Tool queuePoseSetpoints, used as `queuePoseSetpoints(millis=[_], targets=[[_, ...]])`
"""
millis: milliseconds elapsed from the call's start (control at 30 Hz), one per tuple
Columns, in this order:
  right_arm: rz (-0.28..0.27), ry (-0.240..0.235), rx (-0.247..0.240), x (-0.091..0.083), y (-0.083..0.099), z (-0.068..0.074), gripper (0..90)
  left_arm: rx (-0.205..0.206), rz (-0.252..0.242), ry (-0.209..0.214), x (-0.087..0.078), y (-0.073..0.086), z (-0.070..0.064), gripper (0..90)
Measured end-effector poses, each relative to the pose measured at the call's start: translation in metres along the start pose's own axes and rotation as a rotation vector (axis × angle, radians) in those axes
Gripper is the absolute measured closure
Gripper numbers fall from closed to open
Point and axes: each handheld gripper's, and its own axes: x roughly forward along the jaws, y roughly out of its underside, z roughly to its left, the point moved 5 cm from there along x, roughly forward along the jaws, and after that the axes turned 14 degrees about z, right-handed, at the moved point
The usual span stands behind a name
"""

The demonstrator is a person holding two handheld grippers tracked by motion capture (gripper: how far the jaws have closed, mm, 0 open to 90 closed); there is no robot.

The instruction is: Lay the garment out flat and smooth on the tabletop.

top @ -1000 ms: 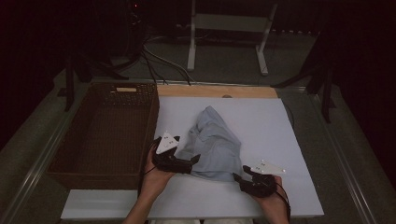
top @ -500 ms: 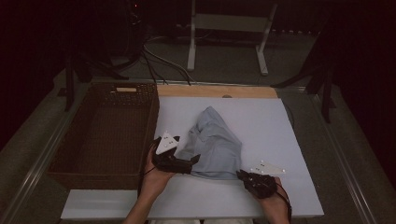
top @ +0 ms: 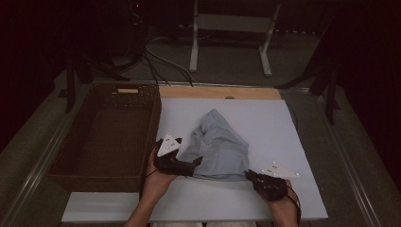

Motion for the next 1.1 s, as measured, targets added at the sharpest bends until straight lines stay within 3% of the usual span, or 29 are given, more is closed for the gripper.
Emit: queuePoseSetpoints(millis=[700, 1100], targets=[[-0.032, 0.054, 0.09, -0.017, 0.006, -0.03, 85.1, -0.002, 0.0, 0.004, 0.0, 0.001, -0.001, 1.1], [-0.061, 0.089, 0.158, -0.035, 0.013, -0.054, 85.1, -0.003, -0.002, 0.004, 0.0, 0.001, -0.001, 1.2]])
